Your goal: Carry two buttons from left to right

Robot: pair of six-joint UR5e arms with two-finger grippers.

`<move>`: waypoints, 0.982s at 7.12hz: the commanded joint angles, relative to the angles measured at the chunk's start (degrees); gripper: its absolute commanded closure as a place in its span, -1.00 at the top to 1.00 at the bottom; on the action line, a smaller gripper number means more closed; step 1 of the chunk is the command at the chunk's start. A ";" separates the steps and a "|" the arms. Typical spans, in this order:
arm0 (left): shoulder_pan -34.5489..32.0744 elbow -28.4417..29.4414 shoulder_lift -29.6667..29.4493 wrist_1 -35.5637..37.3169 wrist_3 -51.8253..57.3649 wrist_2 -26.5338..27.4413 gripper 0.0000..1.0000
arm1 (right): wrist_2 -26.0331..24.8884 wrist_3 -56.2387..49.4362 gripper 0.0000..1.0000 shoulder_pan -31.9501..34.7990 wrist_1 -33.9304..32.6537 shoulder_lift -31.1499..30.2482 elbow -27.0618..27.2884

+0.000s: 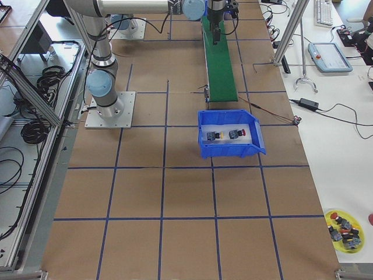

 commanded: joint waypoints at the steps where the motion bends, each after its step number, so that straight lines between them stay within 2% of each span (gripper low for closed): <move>1: 0.00 0.00 -0.04 0.09 -0.05 0.00 1.00 | -0.77 -0.93 1.00 -0.44 -2.53 -5.79 5.64; 3: -0.09 0.00 0.05 0.09 0.04 0.00 1.00 | -5.76 -0.51 1.00 -0.35 -2.73 -5.71 5.92; 7: -0.09 0.00 0.05 0.00 0.04 0.08 1.00 | -5.78 -0.24 1.00 -0.44 -2.63 -5.63 5.84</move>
